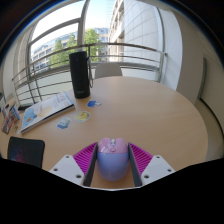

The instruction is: Arrange mouse

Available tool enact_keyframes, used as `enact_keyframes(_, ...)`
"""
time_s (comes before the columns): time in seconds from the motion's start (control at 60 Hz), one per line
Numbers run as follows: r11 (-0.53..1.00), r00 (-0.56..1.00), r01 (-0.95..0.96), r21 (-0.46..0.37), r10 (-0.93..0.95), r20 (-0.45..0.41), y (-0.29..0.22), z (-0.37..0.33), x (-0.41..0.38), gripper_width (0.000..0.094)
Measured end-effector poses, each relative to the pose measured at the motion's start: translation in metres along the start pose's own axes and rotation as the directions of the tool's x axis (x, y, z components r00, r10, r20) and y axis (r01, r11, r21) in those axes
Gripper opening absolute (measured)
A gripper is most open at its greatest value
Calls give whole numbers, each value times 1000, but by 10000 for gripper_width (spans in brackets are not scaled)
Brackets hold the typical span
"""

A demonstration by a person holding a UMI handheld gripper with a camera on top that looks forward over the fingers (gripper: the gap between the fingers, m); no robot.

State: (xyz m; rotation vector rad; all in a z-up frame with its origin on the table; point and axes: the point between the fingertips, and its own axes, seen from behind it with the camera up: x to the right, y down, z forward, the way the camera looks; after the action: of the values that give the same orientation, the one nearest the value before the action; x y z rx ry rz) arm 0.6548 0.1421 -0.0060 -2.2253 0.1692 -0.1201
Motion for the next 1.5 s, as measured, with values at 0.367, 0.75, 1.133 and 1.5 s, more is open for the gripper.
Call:
enact_keyframes(0.367,997,993,74,30,-71,-90,-23,-26,3,437)
enact_keyframes(0.75,926,997,-39,376,12,74,-172,-221,-173,433)
enact_keyframes(1.133,998,988,64,-7,-62,143,59,-108,-315,516)
enact_keyframes(1.5,998,996,62,2,-62,71,40,-202,-306,850)
